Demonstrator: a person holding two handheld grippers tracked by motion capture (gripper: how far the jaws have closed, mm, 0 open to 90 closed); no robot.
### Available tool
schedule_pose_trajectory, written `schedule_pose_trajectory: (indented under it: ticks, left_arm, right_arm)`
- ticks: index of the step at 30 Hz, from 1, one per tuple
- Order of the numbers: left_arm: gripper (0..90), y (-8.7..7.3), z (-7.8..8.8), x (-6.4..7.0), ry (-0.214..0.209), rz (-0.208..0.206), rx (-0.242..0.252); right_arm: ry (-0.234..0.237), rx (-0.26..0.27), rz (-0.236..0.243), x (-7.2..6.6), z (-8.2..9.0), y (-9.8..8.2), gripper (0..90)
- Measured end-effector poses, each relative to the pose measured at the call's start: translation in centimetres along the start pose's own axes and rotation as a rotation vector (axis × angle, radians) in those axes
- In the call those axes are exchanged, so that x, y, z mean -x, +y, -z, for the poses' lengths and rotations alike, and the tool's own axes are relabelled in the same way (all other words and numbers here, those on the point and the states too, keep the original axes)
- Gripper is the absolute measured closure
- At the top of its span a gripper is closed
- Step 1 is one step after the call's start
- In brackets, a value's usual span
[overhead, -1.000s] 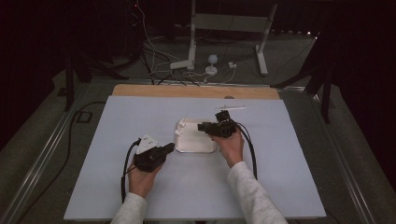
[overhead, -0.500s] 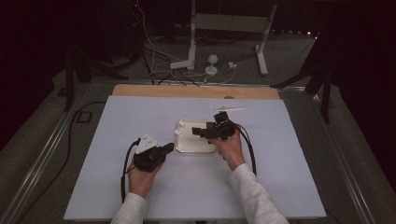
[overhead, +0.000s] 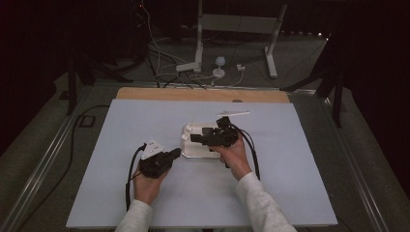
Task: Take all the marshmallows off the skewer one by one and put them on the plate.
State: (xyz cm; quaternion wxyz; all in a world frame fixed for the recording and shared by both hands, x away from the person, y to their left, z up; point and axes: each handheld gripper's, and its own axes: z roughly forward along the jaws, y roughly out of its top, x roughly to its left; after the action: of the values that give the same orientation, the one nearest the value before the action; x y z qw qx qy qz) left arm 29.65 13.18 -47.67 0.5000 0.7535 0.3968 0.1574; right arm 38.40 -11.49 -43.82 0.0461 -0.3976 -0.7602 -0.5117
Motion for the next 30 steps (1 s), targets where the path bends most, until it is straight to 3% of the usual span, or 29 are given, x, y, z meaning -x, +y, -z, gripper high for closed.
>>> schedule_pose_trajectory:
  ticks: [12,30]
  left_arm:
    - [90.0,0.0,-0.2,0.5,-0.028,-0.022,0.014]
    - [90.0,-0.1,0.0,0.5,-0.010,-0.067,0.025]
  right_arm:
    - [0.121,0.023,-0.061,-0.7,-1.1,0.5,73.4]
    - [0.063,0.075,-0.038,-1.2,0.0,1.1,78.2]
